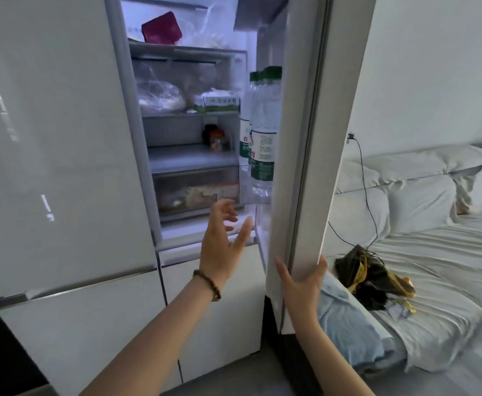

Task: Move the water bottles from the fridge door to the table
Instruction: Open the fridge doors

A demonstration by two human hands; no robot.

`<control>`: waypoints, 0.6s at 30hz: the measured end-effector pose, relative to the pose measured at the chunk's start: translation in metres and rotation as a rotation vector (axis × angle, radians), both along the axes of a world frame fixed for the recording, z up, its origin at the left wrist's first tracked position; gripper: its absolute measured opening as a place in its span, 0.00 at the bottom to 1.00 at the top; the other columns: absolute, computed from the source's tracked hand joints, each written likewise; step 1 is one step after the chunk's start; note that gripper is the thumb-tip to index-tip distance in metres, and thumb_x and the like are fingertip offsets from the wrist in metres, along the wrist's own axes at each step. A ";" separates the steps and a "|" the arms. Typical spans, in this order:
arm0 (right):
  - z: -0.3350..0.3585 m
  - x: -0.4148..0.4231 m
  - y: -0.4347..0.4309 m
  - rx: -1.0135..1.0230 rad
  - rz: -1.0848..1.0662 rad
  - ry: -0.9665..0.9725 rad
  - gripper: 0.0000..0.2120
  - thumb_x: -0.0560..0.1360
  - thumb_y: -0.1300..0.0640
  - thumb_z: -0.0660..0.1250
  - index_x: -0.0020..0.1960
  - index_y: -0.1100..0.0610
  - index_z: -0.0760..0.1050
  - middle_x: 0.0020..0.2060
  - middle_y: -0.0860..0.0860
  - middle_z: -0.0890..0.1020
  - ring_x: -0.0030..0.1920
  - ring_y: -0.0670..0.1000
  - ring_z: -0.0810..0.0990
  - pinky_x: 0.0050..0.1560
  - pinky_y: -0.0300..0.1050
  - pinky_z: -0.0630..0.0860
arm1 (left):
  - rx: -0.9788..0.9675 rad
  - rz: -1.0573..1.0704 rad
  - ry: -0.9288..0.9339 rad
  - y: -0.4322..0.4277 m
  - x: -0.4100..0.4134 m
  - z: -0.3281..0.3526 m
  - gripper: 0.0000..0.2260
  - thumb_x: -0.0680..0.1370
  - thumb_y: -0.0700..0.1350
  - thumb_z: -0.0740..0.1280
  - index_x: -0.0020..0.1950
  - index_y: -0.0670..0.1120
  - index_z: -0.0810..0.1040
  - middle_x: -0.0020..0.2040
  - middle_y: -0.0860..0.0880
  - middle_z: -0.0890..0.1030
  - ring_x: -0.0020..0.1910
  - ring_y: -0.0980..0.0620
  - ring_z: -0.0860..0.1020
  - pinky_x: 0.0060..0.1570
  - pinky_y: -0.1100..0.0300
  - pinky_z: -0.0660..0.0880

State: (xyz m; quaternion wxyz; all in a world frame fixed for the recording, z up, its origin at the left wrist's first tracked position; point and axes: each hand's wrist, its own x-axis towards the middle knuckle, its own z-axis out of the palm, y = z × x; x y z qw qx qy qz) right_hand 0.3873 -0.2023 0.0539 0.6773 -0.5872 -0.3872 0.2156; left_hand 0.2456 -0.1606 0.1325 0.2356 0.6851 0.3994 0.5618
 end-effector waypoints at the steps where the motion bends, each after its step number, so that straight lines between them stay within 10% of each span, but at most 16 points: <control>1: 0.001 0.018 -0.001 0.004 -0.001 0.007 0.35 0.67 0.56 0.75 0.69 0.53 0.60 0.62 0.56 0.72 0.63 0.56 0.72 0.64 0.54 0.71 | 0.092 0.055 0.012 -0.001 0.012 0.007 0.26 0.72 0.60 0.63 0.65 0.48 0.64 0.58 0.51 0.72 0.55 0.55 0.73 0.53 0.66 0.75; 6: -0.001 0.112 -0.001 -0.073 0.032 -0.049 0.29 0.69 0.53 0.74 0.65 0.56 0.64 0.58 0.56 0.76 0.59 0.57 0.76 0.60 0.55 0.73 | 0.278 0.079 0.251 0.011 0.082 0.033 0.32 0.75 0.54 0.64 0.74 0.48 0.52 0.75 0.44 0.59 0.73 0.53 0.56 0.71 0.60 0.56; 12: 0.000 0.206 0.015 -0.212 0.102 -0.165 0.38 0.70 0.43 0.70 0.71 0.60 0.58 0.56 0.50 0.71 0.57 0.50 0.70 0.54 0.32 0.68 | 0.323 0.132 0.365 0.022 0.156 0.041 0.28 0.75 0.50 0.67 0.72 0.45 0.62 0.74 0.42 0.60 0.72 0.46 0.63 0.64 0.53 0.68; 18: 0.001 0.266 0.030 -0.274 0.144 -0.206 0.32 0.71 0.40 0.65 0.65 0.61 0.63 0.36 0.50 0.73 0.37 0.49 0.73 0.37 0.39 0.71 | 0.327 0.154 0.606 0.027 0.195 0.051 0.31 0.74 0.54 0.66 0.74 0.52 0.58 0.75 0.44 0.59 0.72 0.44 0.63 0.63 0.49 0.68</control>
